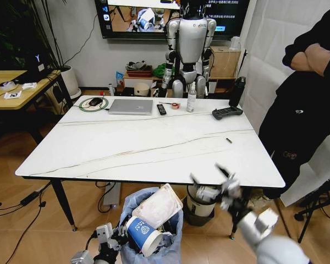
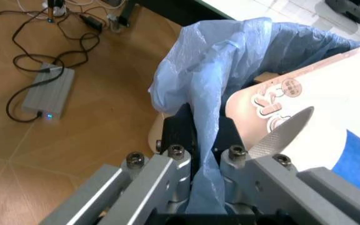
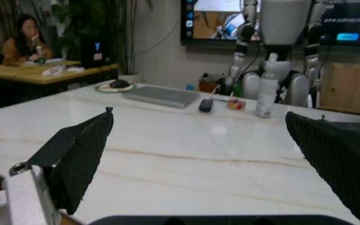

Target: Pick up the trash bin and place the trash from the table into it.

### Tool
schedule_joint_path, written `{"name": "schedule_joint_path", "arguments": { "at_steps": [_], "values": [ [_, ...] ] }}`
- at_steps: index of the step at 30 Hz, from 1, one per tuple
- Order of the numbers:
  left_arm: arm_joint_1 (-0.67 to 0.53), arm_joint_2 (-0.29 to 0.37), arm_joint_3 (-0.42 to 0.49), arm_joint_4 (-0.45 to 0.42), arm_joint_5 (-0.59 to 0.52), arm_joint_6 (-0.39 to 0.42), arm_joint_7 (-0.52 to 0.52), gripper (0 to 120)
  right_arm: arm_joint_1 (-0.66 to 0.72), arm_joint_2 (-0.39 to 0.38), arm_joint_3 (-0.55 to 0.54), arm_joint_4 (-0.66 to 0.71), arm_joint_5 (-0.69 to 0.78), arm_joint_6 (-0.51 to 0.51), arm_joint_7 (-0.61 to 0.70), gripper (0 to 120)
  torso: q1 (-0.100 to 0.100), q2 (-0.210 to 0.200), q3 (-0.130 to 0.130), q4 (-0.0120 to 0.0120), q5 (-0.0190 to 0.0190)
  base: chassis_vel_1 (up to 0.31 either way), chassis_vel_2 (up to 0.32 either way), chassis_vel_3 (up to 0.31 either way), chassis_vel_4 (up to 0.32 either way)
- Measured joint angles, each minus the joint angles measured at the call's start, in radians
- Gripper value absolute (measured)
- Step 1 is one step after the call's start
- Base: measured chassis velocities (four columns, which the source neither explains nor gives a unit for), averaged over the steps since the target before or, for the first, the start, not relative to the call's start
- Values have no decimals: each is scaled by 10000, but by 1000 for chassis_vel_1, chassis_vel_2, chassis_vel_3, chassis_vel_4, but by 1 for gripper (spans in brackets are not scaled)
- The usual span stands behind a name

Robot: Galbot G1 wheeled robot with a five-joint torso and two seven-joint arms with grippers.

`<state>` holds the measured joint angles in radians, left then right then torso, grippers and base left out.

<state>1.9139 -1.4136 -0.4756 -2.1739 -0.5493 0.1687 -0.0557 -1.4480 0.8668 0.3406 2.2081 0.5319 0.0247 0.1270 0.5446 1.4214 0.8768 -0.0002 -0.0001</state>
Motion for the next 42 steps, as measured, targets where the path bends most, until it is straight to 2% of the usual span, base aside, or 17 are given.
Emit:
{"name": "schedule_joint_path", "arguments": {
  "at_steps": [5, 13, 16, 28, 42],
  "values": [
    [148, -76, -68, -190, 74, -59, 50, 0, 1888, -62, 175, -931, 1410, -1609, 466, 100, 0, 0, 1, 2, 2, 0, 0, 0, 0],
    [119, 37, -23, -245, 81, -49, 50, 0, 3501, -5, 424, -2449, 2538, -2763, 520, 100, 1, -1, 1, -1, 3, 0, 0, 0, 0],
    [228, -47, -73, -290, 134, -68, 60, 0, 4399, 135, 200, -3440, 2947, -3150, 382, 100, 1, 0, 1, 1, 1, 0, 0, 0, 0],
    [310, -258, -182, -353, 300, -89, 73, 0, 6337, 783, -751, -6897, 2587, -3216, -602, 100, 1, -1, 1, 1, 2, 0, 0, 0, 0],
    [385, -458, -228, -414, 458, -113, 88, 0, 7907, 1107, -1572, -9486, 1563, -3081, -1365, 100, 1, 1, 0, 1, 1, 0, 0, 0, 0]
  ]
}}
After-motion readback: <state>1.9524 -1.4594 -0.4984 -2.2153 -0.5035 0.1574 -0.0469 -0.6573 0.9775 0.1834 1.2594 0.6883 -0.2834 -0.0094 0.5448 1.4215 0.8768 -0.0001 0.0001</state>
